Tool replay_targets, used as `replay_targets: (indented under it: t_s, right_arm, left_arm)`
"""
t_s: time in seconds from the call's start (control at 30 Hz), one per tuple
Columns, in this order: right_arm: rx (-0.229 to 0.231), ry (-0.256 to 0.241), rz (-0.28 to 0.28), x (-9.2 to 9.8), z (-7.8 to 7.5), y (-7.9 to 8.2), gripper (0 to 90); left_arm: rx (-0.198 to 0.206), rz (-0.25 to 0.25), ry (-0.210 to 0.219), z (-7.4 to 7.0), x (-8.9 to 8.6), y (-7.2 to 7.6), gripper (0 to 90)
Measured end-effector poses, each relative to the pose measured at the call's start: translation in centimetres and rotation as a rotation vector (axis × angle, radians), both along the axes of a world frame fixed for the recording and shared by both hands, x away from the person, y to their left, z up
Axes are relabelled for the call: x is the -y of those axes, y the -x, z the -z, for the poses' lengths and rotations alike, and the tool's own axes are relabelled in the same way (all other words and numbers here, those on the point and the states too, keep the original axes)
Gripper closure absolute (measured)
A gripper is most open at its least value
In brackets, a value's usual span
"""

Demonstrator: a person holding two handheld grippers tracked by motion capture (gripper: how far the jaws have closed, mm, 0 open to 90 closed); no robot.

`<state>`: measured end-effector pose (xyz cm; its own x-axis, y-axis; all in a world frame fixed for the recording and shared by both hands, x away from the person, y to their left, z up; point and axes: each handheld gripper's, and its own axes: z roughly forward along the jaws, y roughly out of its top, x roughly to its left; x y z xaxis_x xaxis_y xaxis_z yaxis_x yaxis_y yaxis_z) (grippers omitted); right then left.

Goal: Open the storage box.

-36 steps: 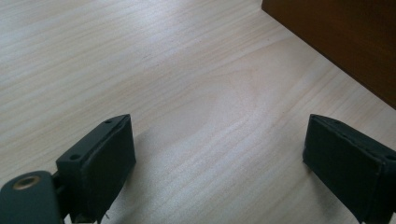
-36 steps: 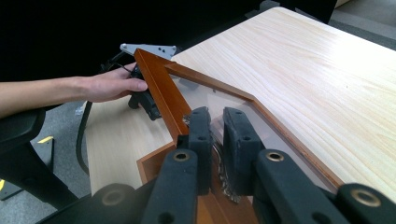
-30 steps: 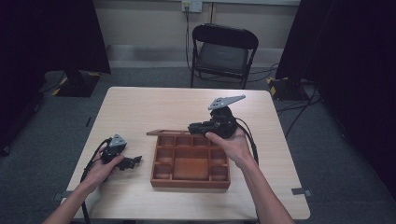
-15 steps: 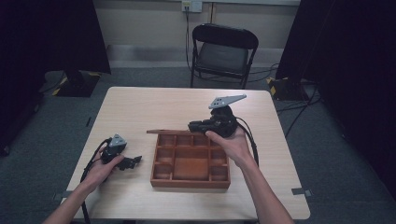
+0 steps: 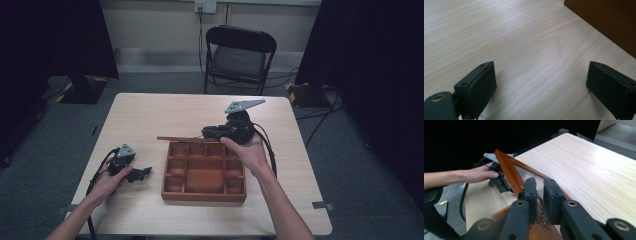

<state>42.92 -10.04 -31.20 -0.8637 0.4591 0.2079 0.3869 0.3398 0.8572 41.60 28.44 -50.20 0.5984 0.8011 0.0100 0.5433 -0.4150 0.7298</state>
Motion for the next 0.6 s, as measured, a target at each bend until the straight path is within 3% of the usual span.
replay_targets:
  t_s: [0.6]
  right_arm:
    - [0.001,-0.025,0.03,0.03,-0.04,-0.22,81.6]
  left_arm:
    - [0.001,0.0,-0.001,0.0,0.0,0.0,8.5]
